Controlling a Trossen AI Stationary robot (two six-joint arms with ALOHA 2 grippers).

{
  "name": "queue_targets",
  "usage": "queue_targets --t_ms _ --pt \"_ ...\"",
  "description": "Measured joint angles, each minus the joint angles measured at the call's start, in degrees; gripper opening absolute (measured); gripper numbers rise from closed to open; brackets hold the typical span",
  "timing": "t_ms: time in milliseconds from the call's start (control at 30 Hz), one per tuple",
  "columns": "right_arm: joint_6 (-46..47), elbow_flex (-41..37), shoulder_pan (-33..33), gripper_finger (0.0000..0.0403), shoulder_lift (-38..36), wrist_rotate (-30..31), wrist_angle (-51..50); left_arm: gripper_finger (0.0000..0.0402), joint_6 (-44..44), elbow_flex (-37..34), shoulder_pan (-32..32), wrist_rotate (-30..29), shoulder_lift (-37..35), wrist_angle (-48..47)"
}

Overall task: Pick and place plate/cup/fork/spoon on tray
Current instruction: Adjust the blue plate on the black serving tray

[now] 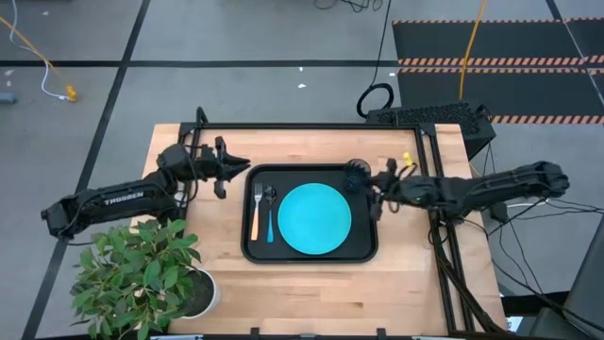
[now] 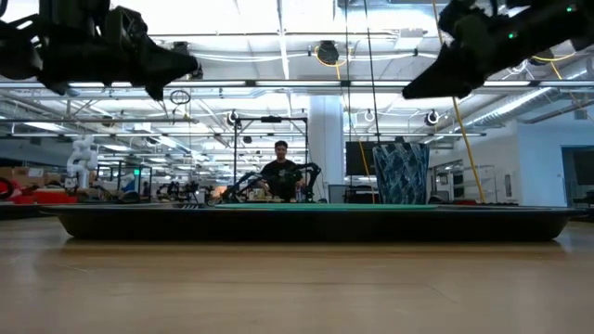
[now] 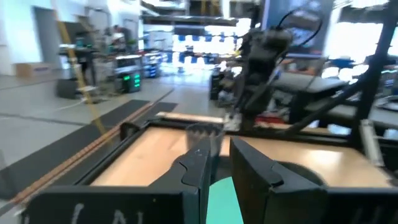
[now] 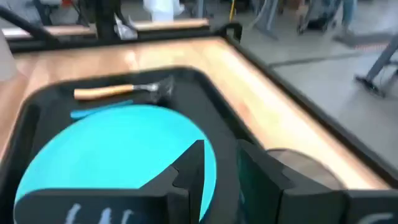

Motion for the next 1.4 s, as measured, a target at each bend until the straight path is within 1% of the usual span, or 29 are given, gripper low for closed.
queue_targets --t_ms 133,200,267,367,467,567,733,800,900,1000,1067,1133,1233,1300,1367,1400 --pt "5.1 3.3 0.0 0.0086 4.4 -3.1 -3.2 0.0062 0.4 3.4 3.0 6.5 0.1 -3.0" --pt "9.7 6.4 0.0 0.0086 5.4 -4.6 -10.6 0.0062 2.5 5.3 3.8 8.4 0.1 -5.6" --pt "14.7 11.2 0.2 0.0086 7.2 -6.6 -21.0 0.0062 4.2 6.6 4.2 8.7 0.1 -8.7" --pt "19.0 18.4 1.7 0.0086 12.2 -12.5 -33.1 0.0062 6.9 6.8 4.2 8.7 0.1 -12.6" --pt "23.4 23.7 3.0 0.0086 18.4 -18.2 -40.4 0.0062 9.5 6.8 4.2 8.6 0.1 -15.8" --pt "31.1 26.1 3.1 0.0086 24.0 -24.0 -43.4 0.0062 10.6 6.8 4.2 7.9 0.1 -16.0" --pt "43.9 26.1 4.0 0.0086 33.1 -35.6 -43.9 0.0062 11.3 6.8 4.2 7.8 0.1 -15.9" --pt "48.3 26.1 4.7 0.0083 35.7 -38.6 -45.0 0.0062 11.3 6.8 4.2 7.8 0.1 -16.8" --pt "52.1 26.1 5.2 0.007 36.6 -38.8 -45.9 0.0062 12.9 6.8 4.2 7.7 0.1 -20.3" --pt "55.6 26.1 3.6 0.0053 36.4 -38.2 -46.7 0.0062 16.5 6.8 4.2 7.6 0.1 -23.4" --pt "58.6 26.1 3.0 0.0043 36.0 -38.2 -48.2 0.0063 18.6 6.8 4.2 6.7 0.1 -23.6" --pt "61.9 26.1 2.7 0.0037 35.7 -40.5 -50.2 0.0062 19.0 6.8 4.2 5.1 0.1 -23.1" --pt "66.1 26.0 4.2 0.0033 34.5 -41.0 -53.5 0.0062 21.1 6.8 4.2 4.1 0.1 -21.7" --pt "68.9 26.0 5.5 0.0032 33.3 -37.7 -54.5 0.0062 22.2 6.8 4.2 4.0 0.1 -20.3" --pt "71.5 26.0 6.8 0.0032 32.3 -32.1 -54.0 0.0062 22.1 6.8 4.2 4.0 0.1 -18.2" --pt "72.6 26.0 7.4 0.0032 32.0 -30.4 -53.1 0.0063 22.0 6.8 4.2 4.0 0.1 -17.3"
